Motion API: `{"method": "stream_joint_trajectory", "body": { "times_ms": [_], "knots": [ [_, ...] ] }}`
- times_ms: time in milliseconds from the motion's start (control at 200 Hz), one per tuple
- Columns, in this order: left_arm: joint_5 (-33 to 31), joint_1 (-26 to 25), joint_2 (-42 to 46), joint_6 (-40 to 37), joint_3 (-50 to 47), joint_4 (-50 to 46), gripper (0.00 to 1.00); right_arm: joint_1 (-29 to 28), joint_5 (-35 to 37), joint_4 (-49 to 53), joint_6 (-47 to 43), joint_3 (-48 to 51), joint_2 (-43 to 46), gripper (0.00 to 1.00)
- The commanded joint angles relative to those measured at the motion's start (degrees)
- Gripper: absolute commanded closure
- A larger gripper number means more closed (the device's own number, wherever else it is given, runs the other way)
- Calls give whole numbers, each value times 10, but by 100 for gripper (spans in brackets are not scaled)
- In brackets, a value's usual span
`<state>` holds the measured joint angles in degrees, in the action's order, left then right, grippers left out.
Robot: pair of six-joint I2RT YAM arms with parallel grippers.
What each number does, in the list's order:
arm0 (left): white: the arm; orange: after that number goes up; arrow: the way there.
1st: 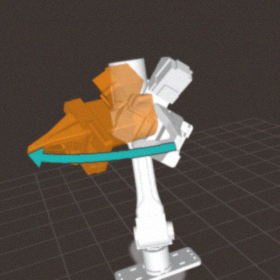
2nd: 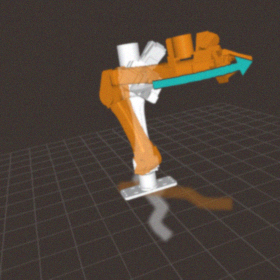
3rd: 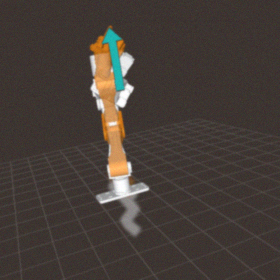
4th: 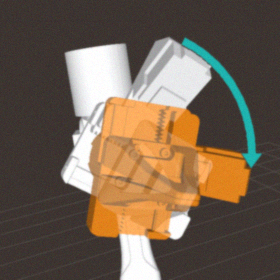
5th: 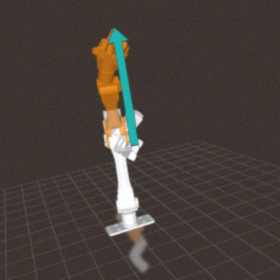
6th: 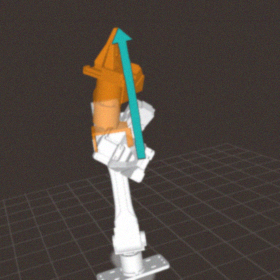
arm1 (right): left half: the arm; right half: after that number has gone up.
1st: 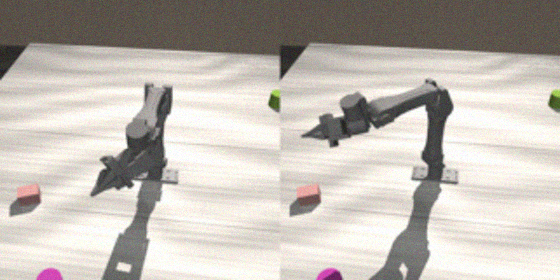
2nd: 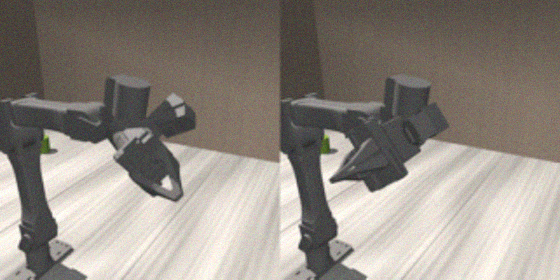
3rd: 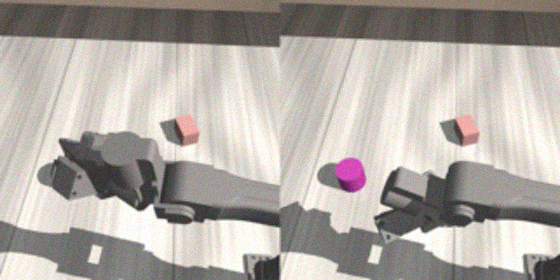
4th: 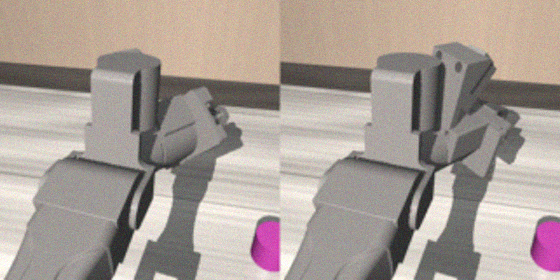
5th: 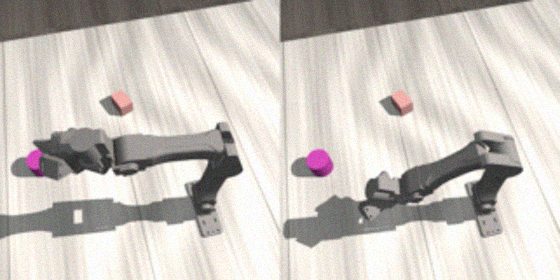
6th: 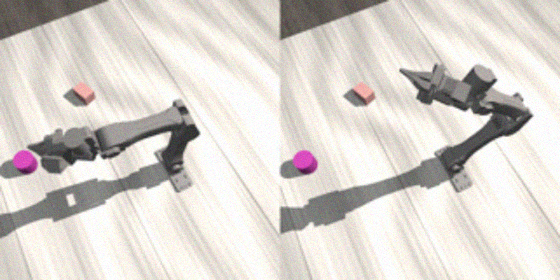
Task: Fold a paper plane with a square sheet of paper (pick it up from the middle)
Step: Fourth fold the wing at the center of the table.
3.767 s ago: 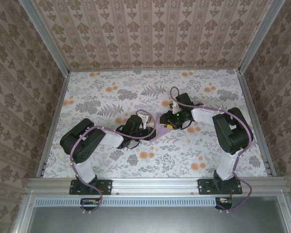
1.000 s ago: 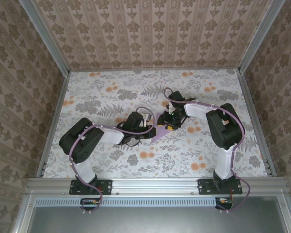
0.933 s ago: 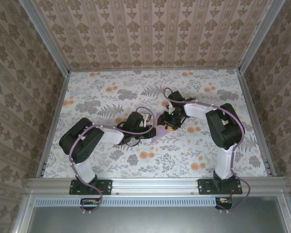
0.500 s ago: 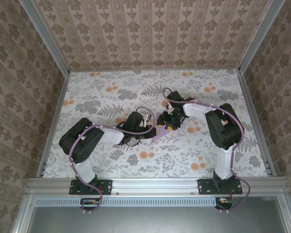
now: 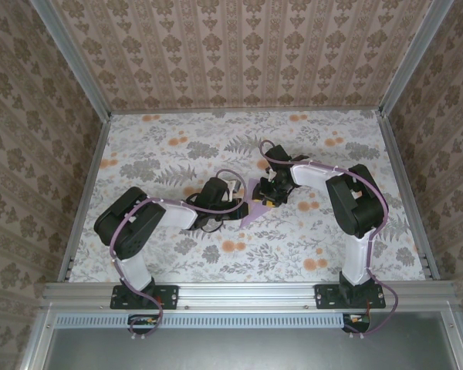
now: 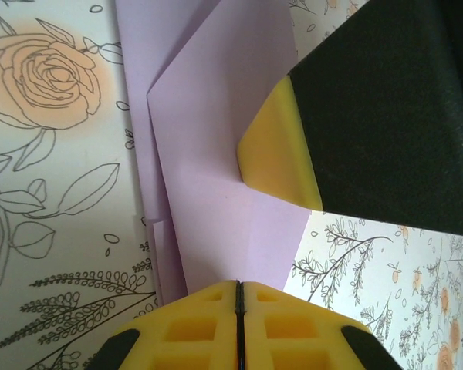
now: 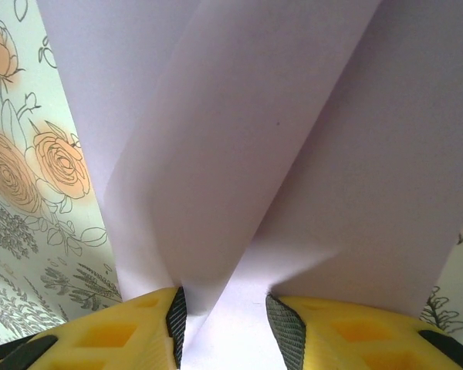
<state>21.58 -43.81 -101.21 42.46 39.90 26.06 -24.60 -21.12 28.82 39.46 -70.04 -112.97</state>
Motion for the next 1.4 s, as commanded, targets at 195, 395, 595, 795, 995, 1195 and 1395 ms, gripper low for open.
{"method": "stream_joint_trajectory", "body": {
  "times_ms": [195, 395, 595, 795, 995, 1195, 1395],
  "knots": [
    [-18, 4, -3, -8, 9, -15, 91, 1, 149, 65, 15, 51, -100, 55],
    [-21, 4, -5, -8, 9, -16, 91, -1, 153, 66, 17, 49, -108, 55],
    [-21, 5, -9, -8, 11, -20, 91, -2, 155, 67, 19, 47, -113, 55],
    [-23, 4, -13, -6, 9, -22, 92, -5, 154, 73, 14, 40, -122, 55],
    [-21, 4, -18, -7, 11, -29, 92, -6, 157, 74, 17, 41, -126, 55],
    [-23, 2, -23, -6, 15, -52, 93, -9, 156, 74, 20, 41, -128, 55],
    [-34, -1, -20, -12, 22, -107, 97, -9, 138, 80, 19, 33, -98, 55]
  ]
}}
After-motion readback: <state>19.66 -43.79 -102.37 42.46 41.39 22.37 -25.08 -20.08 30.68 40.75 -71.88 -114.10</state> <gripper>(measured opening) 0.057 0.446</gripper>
